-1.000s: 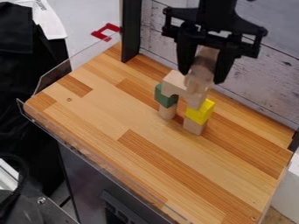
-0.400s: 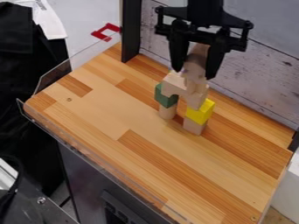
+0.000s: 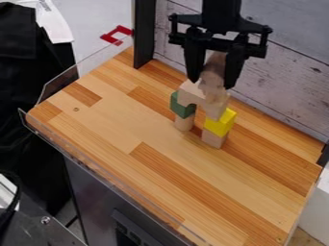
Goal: Put the block on top of the plus on the tower
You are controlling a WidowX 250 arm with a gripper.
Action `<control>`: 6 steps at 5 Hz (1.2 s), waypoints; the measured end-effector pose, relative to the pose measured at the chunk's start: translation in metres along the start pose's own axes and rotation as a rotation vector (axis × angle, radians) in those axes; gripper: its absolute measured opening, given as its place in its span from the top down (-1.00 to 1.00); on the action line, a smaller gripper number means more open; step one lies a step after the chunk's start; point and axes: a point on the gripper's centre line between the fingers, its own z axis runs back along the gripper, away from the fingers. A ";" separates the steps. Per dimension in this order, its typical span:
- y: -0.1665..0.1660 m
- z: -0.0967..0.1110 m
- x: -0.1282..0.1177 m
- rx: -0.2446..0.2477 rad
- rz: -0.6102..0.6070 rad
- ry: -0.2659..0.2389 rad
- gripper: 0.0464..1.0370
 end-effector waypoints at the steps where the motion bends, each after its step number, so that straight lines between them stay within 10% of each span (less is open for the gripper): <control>1: 0.001 0.000 -0.001 0.003 0.000 0.007 -0.05; 4: 0.004 -0.003 0.003 0.018 0.029 0.030 -0.19; 5: 0.003 -0.005 0.005 0.023 0.027 0.040 -0.78; 6: 0.004 -0.009 0.007 0.030 0.035 0.057 -0.92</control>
